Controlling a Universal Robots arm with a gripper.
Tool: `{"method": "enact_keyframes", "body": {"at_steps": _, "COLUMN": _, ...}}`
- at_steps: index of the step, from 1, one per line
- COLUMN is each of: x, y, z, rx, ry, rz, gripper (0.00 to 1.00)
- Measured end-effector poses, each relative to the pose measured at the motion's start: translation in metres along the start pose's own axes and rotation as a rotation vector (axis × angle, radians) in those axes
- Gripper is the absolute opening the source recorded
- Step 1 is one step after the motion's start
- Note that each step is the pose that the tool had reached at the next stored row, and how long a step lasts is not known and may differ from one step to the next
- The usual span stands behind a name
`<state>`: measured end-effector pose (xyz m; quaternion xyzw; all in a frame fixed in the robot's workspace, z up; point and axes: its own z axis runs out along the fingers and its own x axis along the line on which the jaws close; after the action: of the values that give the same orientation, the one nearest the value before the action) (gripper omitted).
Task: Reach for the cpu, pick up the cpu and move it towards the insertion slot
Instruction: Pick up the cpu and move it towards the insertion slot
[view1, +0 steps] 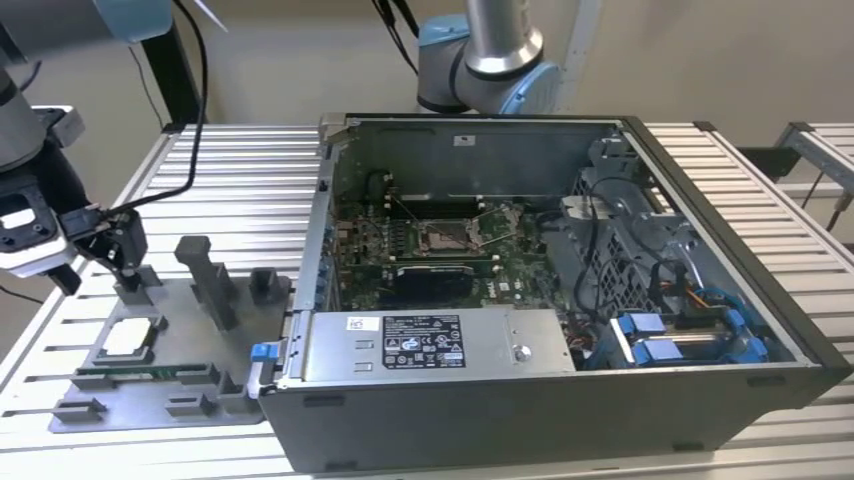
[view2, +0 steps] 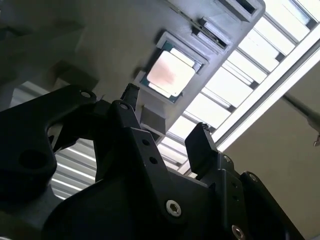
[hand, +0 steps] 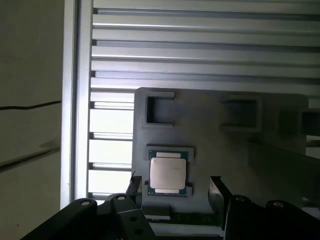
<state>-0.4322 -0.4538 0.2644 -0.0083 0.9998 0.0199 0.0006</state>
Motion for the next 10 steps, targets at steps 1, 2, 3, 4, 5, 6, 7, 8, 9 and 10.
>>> {"method": "enact_keyframes", "body": {"at_steps": 1, "x": 0.0000, "y": -0.0002, "z": 0.0005, "rx": 0.0000, "ry": 0.0001, "rz": 0.000, "gripper": 1.00}}
{"method": "enact_keyframes", "body": {"at_steps": 2, "x": 0.0001, "y": -0.0005, "z": 0.0010, "rx": 0.0000, "ry": 0.0003, "rz": 0.000, "gripper": 1.00}}
{"method": "enact_keyframes", "body": {"at_steps": 3, "x": 0.0001, "y": -0.0007, "z": 0.0017, "rx": -0.0003, "ry": 0.0002, "rz": 0.000, "gripper": 1.00}}
{"method": "enact_keyframes", "body": {"at_steps": 4, "x": 0.0001, "y": -0.0008, "z": 0.0028, "rx": -0.0006, "ry": 0.0002, "rz": 0.000, "gripper": 1.00}}
{"method": "enact_keyframes", "body": {"at_steps": 5, "x": 0.0001, "y": -0.0010, "z": 0.0041, "rx": -0.0006, "ry": 0.0002, "rz": 0.000, "gripper": 1.00}}
{"method": "enact_keyframes", "body": {"at_steps": 6, "x": 0.0001, "y": -0.0012, "z": 0.0056, "rx": -0.0007, "ry": 0.0001, "rz": 0.000, "gripper": 1.00}}
{"method": "enact_keyframes", "body": {"at_steps": 7, "x": 0.0002, "y": -0.0015, "z": 0.0073, "rx": -0.0007, "ry": 0.0000, "rz": 0.000, "gripper": 1.00}}
{"method": "enact_keyframes", "body": {"at_steps": 8, "x": 0.0004, "y": -0.0019, "z": 0.0088, "rx": -0.0008, "ry": 0.0001, "rz": 0.000, "gripper": 1.00}}
{"method": "enact_keyframes", "body": {"at_steps": 9, "x": 0.0004, "y": -0.0028, "z": 0.0102, "rx": -0.0006, "ry": 0.0003, "rz": 0.000, "gripper": 1.00}}
{"method": "enact_keyframes", "body": {"at_steps": 10, "x": 0.0005, "y": -0.0039, "z": 0.0118, "rx": -0.0006, "ry": 0.0004, "rz": 0.000, "gripper": 1.00}}
